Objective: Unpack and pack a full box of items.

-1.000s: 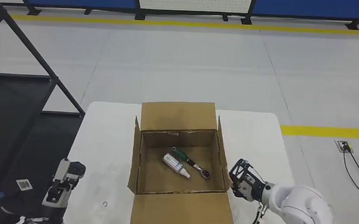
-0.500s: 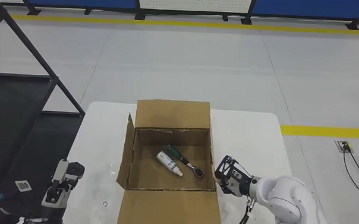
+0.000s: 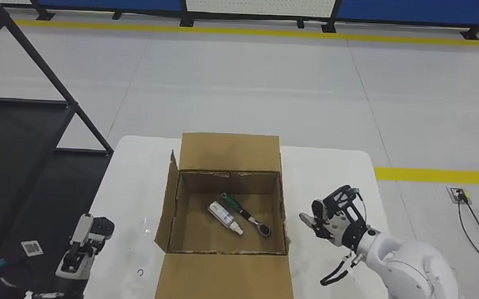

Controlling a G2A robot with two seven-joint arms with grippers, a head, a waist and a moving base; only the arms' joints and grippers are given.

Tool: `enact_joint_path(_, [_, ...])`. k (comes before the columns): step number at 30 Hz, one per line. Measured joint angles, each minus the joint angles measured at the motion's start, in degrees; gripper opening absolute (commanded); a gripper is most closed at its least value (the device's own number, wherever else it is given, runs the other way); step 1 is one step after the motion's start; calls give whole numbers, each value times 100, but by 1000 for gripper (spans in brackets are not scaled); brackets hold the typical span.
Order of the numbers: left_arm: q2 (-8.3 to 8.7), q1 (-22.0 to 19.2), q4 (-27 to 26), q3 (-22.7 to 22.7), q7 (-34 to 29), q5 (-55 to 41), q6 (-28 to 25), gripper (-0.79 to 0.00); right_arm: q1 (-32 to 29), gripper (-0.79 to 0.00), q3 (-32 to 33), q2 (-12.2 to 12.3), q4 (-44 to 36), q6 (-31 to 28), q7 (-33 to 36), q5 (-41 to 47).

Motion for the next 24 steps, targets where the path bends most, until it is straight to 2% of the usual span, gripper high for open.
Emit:
enact_joint_path(13, [8,-31,-24,33,-99,18,41,0,-19,0,-6,-2,39,0,-123,141])
enact_joint_path(18, [47,-206,-110,250,-551,495,282,0,16,0,256,31,267,-239,-315,1345])
enact_joint_path(24, [80,-498,-172,670,-942,933,573,0,85,0,511,111,668,-667,213,3375])
